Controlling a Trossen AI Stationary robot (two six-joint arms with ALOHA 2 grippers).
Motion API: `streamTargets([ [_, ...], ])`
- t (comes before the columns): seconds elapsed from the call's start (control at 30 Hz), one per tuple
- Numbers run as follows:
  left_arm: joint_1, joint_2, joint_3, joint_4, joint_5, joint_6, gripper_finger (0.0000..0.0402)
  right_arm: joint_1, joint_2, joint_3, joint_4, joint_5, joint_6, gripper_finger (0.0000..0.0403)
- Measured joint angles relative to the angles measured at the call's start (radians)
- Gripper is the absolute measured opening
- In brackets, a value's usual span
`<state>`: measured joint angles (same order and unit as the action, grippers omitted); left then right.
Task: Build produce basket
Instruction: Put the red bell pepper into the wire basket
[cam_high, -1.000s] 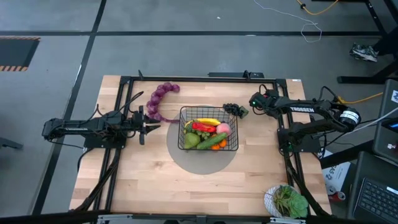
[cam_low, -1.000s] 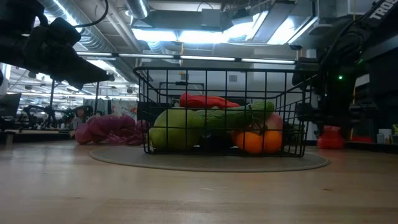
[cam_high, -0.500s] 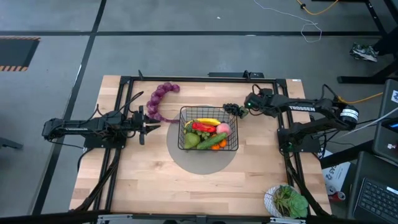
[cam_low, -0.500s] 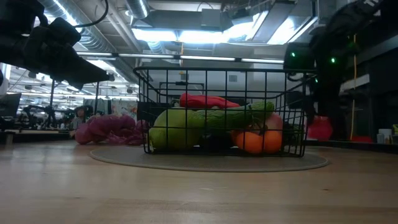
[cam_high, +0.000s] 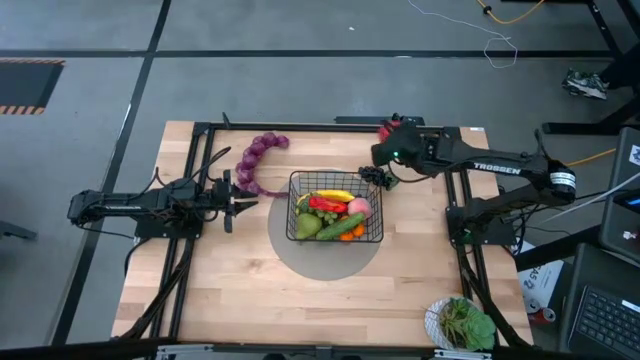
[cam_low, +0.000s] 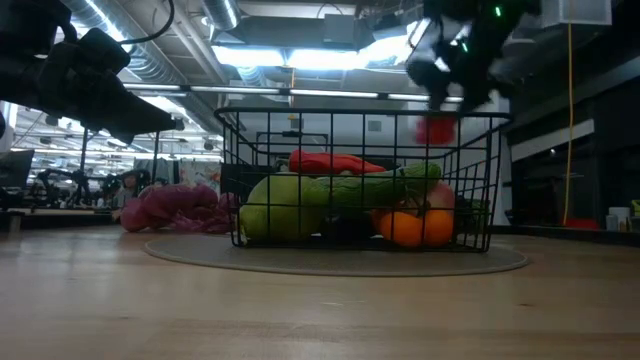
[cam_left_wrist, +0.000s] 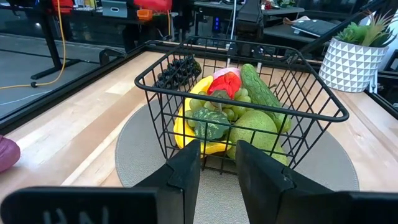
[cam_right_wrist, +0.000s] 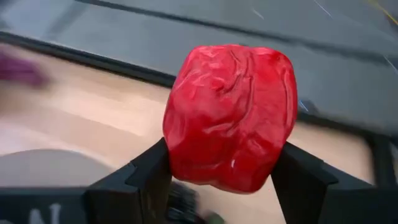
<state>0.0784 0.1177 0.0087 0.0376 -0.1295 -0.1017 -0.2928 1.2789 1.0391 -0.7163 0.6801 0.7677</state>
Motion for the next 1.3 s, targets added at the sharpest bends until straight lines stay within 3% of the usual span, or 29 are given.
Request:
streamTargets([
  [0.07, 0.0, 0.0, 0.0, 0.0, 0.0, 0.0, 0.0096, 0.029, -0.001, 0.043, 0.056, -0.042, -0.118, 0.0224],
  [0.2, 0.0, 0.0, 0.0, 0.0, 0.0, 0.0, 0.0096, 0.079, -0.002, 0.088, 0.147, -0.229, -0.327, 0.0226],
  [0.4, 0.0, 0.0, 0.0, 0.0, 0.0, 0.0, 0.0096, 0.147, 0.002, 0.09, 0.232, -0.465, -0.464, 0.0226],
  [0.67, 0.0, 0.0, 0.0, 0.0, 0.0, 0.0, 0.0096, 0.219, 0.004, 0.09, 0.191, -0.474, -0.491, 0.0226],
  [0.9, 0.0, 0.0, 0.0, 0.0, 0.0, 0.0, 0.0096, 0.246, 0.004, 0.09, 0.066, -0.474, -0.38, 0.0227],
  [1.3, 0.0, 0.0, 0.0, 0.0, 0.0, 0.0, 0.0096, 0.286, 0.004, 0.09, -0.027, -0.525, -0.354, 0.0228],
])
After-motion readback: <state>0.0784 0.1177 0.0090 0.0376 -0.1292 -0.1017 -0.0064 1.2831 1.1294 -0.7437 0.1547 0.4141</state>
